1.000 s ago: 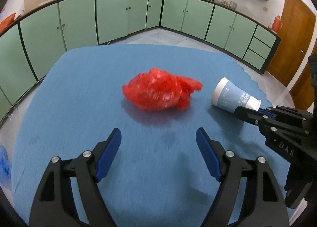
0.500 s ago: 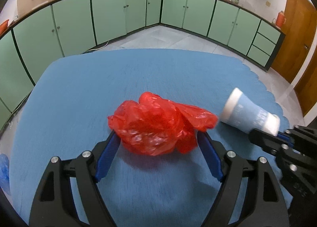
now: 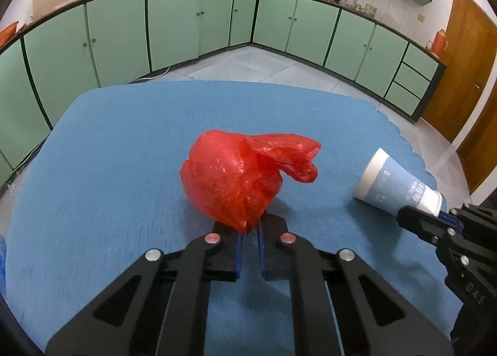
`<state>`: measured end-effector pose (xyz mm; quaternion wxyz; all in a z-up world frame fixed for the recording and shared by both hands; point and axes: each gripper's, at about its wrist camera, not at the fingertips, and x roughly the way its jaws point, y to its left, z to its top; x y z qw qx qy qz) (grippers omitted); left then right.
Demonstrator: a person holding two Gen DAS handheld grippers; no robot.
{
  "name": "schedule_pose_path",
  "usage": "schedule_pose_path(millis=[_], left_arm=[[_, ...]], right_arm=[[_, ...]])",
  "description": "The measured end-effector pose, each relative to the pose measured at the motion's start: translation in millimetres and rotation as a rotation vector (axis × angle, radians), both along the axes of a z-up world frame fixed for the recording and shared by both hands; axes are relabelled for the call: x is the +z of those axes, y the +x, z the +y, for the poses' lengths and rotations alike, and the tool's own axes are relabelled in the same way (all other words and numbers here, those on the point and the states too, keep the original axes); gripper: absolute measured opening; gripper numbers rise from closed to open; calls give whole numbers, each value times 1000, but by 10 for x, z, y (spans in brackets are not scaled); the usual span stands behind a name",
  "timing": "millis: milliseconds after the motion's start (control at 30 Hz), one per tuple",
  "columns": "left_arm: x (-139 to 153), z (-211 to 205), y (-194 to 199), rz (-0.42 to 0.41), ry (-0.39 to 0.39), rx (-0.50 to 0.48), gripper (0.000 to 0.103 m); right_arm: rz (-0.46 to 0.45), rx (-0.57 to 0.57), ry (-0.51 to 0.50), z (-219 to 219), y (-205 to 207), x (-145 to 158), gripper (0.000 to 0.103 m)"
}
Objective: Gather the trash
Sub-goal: 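Carry the paper cup and red bag over the black bin and open both tools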
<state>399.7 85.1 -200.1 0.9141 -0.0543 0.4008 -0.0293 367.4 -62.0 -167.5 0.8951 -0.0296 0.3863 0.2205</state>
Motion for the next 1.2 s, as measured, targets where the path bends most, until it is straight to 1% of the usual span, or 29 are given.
schedule_pose_path(millis=[233,333,633,867,1200], left_arm=[[88,-91,-264,-8,14,-33,4],[130,-106,-397,-10,6,-41,4],[372,-201,-771,-66,-16,-54,4],[559,-298,-985,-111,-21,-75,4],[830,-666,-1266,-173,-20,-132,4]], right_arm=[[-21,-1,-37,61,-89,125,5],[-29,-2,-41,40,-158,175,5],[-77,-27,-31,-77,-416,387,5],[-113,-49,-7,-270,-631,551,5],[-165,-94,33,-627,-980,779,5]])
